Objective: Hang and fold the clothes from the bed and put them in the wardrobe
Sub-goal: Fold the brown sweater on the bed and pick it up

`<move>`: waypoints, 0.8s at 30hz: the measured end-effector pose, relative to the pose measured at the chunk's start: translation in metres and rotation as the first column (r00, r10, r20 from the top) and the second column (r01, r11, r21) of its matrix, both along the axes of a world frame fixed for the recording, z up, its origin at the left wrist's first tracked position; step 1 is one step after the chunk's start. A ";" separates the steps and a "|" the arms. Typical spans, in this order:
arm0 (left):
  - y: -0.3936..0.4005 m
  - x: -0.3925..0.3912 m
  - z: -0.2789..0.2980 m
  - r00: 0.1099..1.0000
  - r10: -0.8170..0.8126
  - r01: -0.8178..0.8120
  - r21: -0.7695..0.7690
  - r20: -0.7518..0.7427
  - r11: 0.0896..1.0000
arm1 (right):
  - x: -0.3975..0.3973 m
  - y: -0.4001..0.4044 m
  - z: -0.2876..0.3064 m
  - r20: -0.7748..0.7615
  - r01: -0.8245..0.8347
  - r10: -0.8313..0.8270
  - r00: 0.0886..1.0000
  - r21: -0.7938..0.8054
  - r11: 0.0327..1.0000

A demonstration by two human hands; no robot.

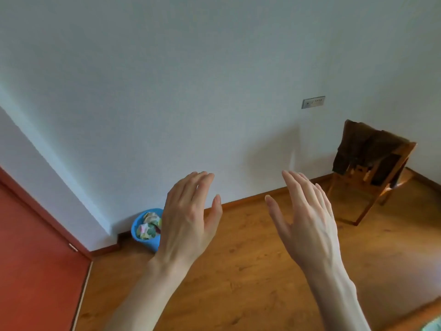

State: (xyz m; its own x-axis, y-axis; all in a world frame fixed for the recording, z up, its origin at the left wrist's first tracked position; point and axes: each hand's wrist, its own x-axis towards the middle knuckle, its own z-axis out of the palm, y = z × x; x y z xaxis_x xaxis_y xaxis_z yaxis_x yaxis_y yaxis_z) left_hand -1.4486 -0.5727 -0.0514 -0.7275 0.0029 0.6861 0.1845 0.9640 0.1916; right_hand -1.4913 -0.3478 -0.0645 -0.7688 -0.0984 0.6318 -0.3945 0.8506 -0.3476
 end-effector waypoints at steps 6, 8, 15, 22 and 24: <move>0.025 -0.132 0.002 0.991 -0.133 0.133 -0.033 0.006 0.991 | -0.101 0.026 -0.005 0.002 0.123 -0.123 0.992 -0.041 0.992; 0.038 -0.166 0.002 0.984 -0.177 0.178 -0.020 0.026 0.984 | -0.123 0.041 -0.006 0.025 0.182 -0.181 0.983 -0.040 0.982; 0.107 -0.282 -0.022 0.910 -0.411 0.409 0.037 0.065 0.912 | -0.170 0.111 -0.017 0.015 0.417 -0.418 0.909 0.024 0.908; 0.183 -0.415 -0.067 0.816 -0.570 0.563 0.091 0.094 0.821 | -0.268 0.160 -0.040 0.027 0.552 -0.554 0.832 0.049 0.832; 0.199 -0.458 -0.072 0.804 -0.588 0.580 0.099 0.091 0.808 | -0.301 0.167 -0.045 0.041 0.576 -0.579 0.814 0.063 0.815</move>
State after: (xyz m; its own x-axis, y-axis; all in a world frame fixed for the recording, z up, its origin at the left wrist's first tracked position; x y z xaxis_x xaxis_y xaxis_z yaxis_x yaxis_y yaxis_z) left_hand -1.9064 -0.3736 -0.1235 -0.6737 0.4116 0.6138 0.6822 0.6657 0.3024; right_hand -1.7926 -0.1803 -0.1093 -0.7271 0.3477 0.5920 0.1931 0.9310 -0.3096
